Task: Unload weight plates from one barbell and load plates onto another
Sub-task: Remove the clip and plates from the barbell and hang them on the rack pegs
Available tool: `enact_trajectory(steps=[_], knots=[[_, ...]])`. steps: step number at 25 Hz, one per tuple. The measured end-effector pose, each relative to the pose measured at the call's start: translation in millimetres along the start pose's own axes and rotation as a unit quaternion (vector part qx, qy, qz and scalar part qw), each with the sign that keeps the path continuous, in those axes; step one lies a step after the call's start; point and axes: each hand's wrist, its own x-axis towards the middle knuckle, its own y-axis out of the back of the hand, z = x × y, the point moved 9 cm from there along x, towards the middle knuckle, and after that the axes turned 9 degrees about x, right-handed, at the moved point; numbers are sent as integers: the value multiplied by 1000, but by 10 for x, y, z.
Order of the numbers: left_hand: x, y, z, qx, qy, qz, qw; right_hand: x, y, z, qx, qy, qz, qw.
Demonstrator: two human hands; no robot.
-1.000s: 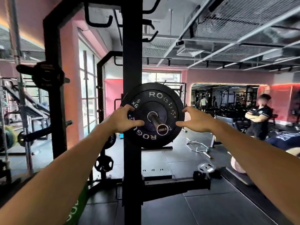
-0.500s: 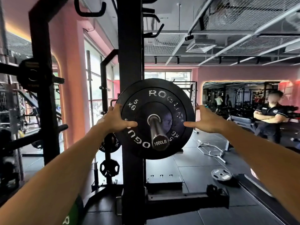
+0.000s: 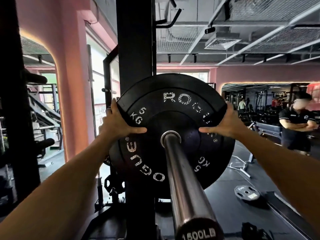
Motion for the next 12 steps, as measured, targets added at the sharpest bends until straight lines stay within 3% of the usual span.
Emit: enact_trajectory(steps=[4,12], knots=[[86,-45,-77,-50,7,56,997,73,18,59,88,-5,54,995],[-132,189,-57,-64,28,34,997,-258,198,-10,78,-15,53,995]])
